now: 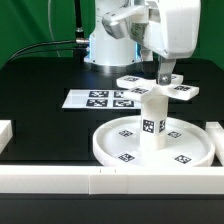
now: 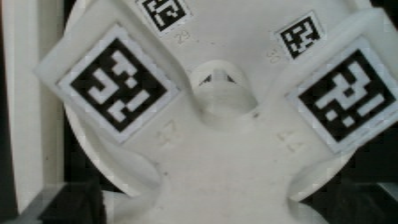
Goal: Assemble round table
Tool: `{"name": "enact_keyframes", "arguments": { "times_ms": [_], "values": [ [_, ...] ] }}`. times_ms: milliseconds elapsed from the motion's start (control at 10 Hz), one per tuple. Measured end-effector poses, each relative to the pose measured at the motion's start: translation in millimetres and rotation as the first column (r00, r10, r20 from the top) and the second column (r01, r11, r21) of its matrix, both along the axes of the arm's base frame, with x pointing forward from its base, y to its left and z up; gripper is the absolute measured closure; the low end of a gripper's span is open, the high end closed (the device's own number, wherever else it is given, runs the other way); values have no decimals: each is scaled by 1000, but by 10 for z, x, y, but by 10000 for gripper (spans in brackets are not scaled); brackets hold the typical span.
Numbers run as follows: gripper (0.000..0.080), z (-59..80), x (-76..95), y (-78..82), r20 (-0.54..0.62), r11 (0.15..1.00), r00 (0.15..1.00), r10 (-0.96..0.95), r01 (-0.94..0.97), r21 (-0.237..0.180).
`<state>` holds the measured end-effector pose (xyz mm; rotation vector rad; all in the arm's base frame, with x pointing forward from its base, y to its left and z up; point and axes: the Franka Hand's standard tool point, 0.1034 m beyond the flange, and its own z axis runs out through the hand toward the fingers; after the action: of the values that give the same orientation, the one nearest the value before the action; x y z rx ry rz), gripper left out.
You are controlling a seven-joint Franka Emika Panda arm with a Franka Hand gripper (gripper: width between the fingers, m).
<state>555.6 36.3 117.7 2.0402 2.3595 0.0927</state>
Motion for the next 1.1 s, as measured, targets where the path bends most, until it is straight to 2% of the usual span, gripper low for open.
{"name": "enact_keyframes", "arguments": {
  "times_ms": [500,800,900,1000,1100],
  "values": [
    [151,-122,-30,1,-21,1000,1000,-19,19,1],
    [151,-128,-34,0,-22,1000,999,-24,24,1],
    [275,-128,-33,-5,-22,1000,999,-24,24,1],
    [362,-128,-33,-8,-22,1000,999,-26,26,1],
    [361,-128,-33,-11,-23,999,999,-41,41,1]
  ]
}}
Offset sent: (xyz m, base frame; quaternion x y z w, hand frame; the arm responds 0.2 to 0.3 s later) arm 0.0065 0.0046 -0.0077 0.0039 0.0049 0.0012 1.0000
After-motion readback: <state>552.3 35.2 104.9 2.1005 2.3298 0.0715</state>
